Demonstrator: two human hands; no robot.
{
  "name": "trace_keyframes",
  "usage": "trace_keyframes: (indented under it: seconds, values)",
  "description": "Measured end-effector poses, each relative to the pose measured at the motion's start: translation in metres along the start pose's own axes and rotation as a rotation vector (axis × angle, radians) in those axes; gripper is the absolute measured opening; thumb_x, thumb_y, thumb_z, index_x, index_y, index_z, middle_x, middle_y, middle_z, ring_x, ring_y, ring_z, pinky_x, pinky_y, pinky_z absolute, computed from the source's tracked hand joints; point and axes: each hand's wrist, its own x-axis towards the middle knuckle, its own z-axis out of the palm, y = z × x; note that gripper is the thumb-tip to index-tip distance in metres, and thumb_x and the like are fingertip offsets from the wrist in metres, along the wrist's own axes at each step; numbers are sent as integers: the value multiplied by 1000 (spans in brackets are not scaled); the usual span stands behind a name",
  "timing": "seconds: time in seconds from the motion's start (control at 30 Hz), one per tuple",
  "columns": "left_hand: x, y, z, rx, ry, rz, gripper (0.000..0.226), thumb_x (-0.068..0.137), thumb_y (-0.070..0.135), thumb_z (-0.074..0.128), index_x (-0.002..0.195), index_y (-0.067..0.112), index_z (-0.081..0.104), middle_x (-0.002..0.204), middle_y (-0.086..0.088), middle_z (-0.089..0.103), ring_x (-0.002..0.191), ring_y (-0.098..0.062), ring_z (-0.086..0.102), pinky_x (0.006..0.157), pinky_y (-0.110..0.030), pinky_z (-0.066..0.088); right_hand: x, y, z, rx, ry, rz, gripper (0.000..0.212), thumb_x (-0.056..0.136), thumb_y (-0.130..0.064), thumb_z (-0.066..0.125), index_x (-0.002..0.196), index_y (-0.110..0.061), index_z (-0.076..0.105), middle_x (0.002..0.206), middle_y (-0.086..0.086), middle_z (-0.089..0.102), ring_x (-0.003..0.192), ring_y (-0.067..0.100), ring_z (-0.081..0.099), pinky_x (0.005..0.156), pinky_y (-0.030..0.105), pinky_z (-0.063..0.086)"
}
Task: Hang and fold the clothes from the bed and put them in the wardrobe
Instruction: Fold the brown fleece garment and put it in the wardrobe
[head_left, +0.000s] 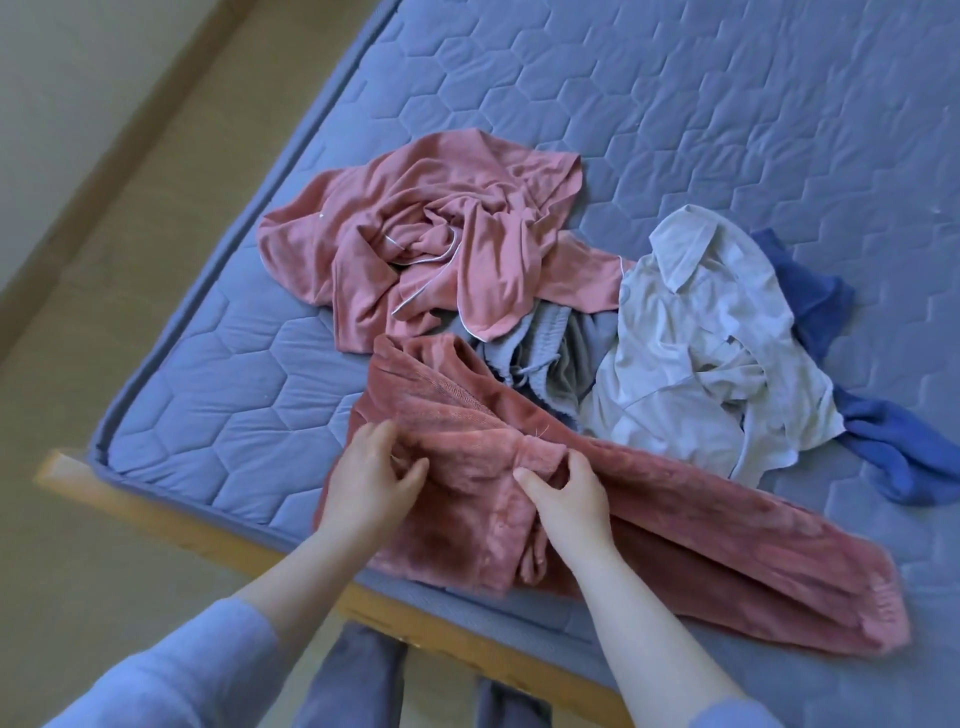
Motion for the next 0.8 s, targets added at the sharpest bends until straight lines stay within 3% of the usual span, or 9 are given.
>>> trace_keyframes:
  seconds: [0.07,0.17,0.27,0.37,0.47,0.57,0.63,0.73,0.8]
  values:
    - [10,-14,-7,27,32,-75,31,74,23,78,88,13,51,89,-5,53,87,-26,52,75,-40,44,0,-3,1,-230,114,-138,48,80,-30,75,121,-18,54,120,-1,57,117,18,51,94,27,41]
    - [23,-30,-14,36,13,-175,55,69,35,82,110,12,54,109,-10,56,110,-29,49,91,-40,42,1,-12,2,-350,141,-253,61,80,-30,74,133,-16,48,131,3,48,126,20,41,104,27,33]
    - [33,-36,-17,-46,-108,-208,80,68,42,83,132,16,44,129,-8,51,124,-24,44,100,-37,39,5,-21,2,-416,137,-325,60,83,-42,67,135,-16,50,131,1,48,126,18,42,108,33,35]
    - [45,-35,-18,-170,-132,-260,91,70,44,81,142,12,37,139,-9,47,129,-24,45,107,-40,39,19,-37,4,-404,140,-323,56,90,-46,57,135,-14,51,135,3,50,128,19,45,109,37,36]
    - [63,-28,-23,-251,-59,-252,81,77,43,76,141,10,40,139,-8,49,126,-22,49,104,-37,42,40,-52,6,-327,156,-218,51,93,-41,55,134,-11,51,135,8,51,127,21,46,108,38,37]
    - [89,-13,-33,-333,-41,-252,70,80,45,73,136,10,47,130,-2,55,118,-21,55,91,-28,42,61,-62,2,-247,142,-52,58,91,-43,57,137,-8,46,137,12,51,126,25,47,107,38,38]
    - [110,-10,-37,-391,-79,-379,81,75,56,73,134,7,48,130,-7,57,117,-26,57,97,-33,45,73,-67,0,-227,81,85,76,88,-53,57,145,-8,35,146,14,44,132,29,43,105,38,36]
    - [134,-15,-43,-582,-144,-648,72,66,66,75,103,6,57,107,-15,59,95,-31,64,91,-47,54,92,-72,-1,-230,7,261,112,74,-71,62,154,-11,12,156,10,30,139,30,36,105,40,35]
    - [147,-21,-43,-680,-204,-694,81,59,68,78,110,9,53,108,-11,58,88,-29,64,81,-44,58,107,-75,5,-196,-32,349,130,61,-80,65,155,-20,-1,160,7,22,140,32,33,108,46,34]
